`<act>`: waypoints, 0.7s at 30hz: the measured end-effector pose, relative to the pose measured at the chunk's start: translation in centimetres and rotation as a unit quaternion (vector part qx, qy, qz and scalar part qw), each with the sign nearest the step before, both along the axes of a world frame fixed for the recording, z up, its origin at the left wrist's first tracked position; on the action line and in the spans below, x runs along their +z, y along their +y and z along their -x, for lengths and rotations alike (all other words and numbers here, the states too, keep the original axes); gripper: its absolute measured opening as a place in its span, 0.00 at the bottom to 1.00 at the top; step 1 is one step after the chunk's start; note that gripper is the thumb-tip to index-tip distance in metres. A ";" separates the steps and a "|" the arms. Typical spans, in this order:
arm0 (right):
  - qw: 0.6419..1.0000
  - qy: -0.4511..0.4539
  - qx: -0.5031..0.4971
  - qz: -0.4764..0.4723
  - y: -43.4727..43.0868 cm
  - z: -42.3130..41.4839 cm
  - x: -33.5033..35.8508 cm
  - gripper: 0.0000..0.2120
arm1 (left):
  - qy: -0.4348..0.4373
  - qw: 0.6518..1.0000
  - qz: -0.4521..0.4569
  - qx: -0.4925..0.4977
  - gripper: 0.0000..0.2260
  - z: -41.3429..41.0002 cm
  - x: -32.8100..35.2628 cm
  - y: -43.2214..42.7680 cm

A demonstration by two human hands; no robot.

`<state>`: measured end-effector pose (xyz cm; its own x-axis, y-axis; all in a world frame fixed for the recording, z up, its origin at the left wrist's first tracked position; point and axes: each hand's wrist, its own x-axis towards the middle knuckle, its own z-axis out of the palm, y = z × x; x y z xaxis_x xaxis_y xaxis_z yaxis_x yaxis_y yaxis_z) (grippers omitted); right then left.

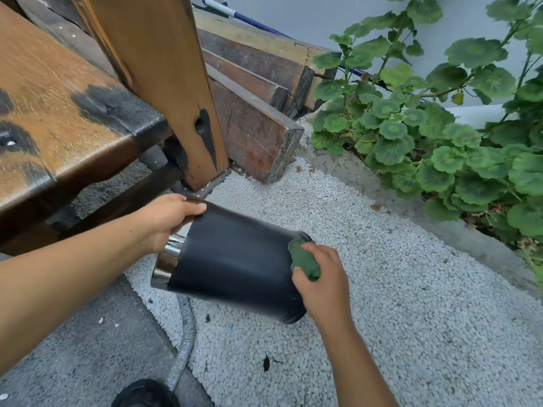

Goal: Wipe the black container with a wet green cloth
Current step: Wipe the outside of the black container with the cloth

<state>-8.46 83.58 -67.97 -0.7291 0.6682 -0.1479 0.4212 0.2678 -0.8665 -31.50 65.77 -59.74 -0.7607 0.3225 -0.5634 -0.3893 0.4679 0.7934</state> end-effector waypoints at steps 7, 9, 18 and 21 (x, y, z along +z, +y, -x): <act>0.971 -0.174 0.064 0.151 8.7 8.4 4.3 0.12 | 0.028 0.985 -0.046 -0.161 0.14 1.4 2.9 -1.1; 0.964 -0.197 0.084 0.158 10.5 10.2 4.1 0.14 | 0.032 0.984 -0.057 -0.166 0.15 0.7 1.9 -1.1; 0.970 -0.198 0.128 0.063 10.2 14.6 3.5 0.01 | 0.029 0.998 -0.042 -0.020 0.11 0.6 -1.4 0.1; 0.974 -0.180 0.129 0.043 10.2 14.1 2.9 0.11 | 0.028 0.999 -0.027 -0.019 0.13 1.1 -1.5 0.4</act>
